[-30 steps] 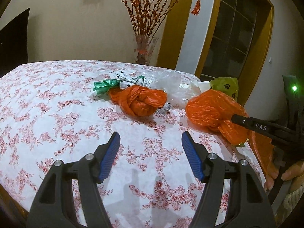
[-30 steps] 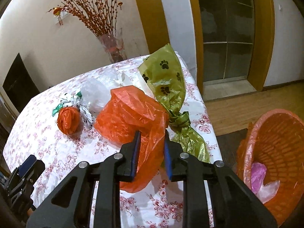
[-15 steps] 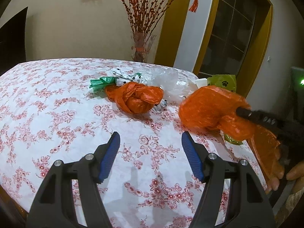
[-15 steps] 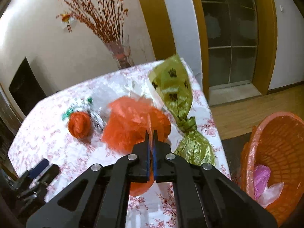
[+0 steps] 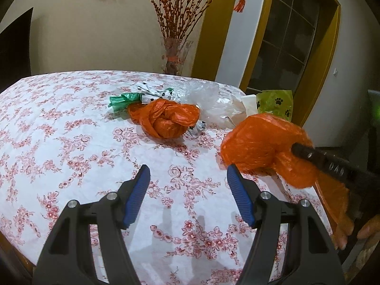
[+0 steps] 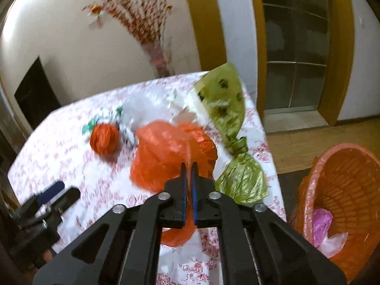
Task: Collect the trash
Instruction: 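Grasp the large orange bag with the right tool and lift it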
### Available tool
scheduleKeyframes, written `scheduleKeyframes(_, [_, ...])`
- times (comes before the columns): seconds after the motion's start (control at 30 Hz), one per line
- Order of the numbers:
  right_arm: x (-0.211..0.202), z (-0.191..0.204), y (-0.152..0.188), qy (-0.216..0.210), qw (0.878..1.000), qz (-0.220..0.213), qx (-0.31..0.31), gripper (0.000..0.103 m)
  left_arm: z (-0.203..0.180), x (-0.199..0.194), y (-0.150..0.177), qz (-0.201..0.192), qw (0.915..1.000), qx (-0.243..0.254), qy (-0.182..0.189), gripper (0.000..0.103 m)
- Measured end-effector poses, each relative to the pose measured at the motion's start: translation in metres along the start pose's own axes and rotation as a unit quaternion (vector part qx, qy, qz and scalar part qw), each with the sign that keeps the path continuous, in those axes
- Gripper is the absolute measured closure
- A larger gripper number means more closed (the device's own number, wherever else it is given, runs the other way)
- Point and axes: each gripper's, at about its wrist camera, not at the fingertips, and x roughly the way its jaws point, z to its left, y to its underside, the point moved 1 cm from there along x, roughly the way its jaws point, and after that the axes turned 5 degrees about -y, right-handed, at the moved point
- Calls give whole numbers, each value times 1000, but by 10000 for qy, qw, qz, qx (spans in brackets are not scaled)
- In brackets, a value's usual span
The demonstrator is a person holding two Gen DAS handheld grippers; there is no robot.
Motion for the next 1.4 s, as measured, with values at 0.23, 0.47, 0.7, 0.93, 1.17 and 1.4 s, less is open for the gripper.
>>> scheduleKeyframes(0.23, [13,9,-5,132,9998,35,-155,61,7,0,-2,-11,10000,-39,-45,37])
scheduleKeyframes(0.47, [31,6,0,166,9995,246,52,102,11,3,-5,8,10000,-59,-70,37])
scheduleKeyframes(0.7, [-7,3,-10,55,9991,-308,274,103,19,11,-17,46,9998,-152,-133,37])
scheduleKeyframes(0.93, [-43,-7,-17,105,9958,-797,447,103,6,15,-26,11,10000,-11,7,37])
scheduleKeyframes(1.17, [-63,-33,-13,488,9908,-1061,683,103,-18,33,-54,-59,9998,149,147,38])
scheduleKeyframes(1.4, [-76,-63,-8,668,9858,-1135,1046,103,-43,78,-97,-85,9991,423,3,40])
